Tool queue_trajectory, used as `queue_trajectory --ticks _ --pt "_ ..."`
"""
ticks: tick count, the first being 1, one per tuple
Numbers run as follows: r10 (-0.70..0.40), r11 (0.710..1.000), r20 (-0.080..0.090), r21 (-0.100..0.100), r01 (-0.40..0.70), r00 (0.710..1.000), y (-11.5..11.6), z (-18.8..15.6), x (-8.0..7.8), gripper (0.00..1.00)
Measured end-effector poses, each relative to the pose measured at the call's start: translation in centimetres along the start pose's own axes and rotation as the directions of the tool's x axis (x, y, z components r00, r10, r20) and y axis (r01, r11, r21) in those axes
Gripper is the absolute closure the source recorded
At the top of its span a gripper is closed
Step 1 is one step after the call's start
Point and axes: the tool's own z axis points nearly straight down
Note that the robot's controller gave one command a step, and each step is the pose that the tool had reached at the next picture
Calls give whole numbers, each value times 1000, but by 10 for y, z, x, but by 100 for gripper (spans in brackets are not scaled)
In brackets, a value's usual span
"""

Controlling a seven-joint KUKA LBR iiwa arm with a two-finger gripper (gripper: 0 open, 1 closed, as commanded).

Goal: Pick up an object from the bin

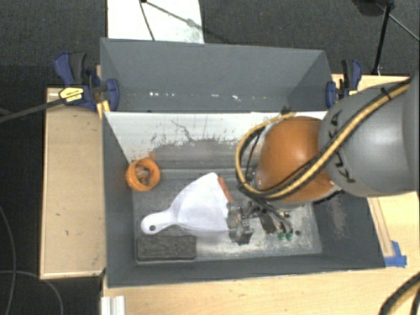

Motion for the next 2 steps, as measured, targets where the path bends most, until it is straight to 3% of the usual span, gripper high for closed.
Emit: queue_trajectory --ticks 1,2 --pt "0 1000 0 0 0 1000 0 0 0 100" --pt "-59 998 2 1 59 998 -15 -137 -14 100"
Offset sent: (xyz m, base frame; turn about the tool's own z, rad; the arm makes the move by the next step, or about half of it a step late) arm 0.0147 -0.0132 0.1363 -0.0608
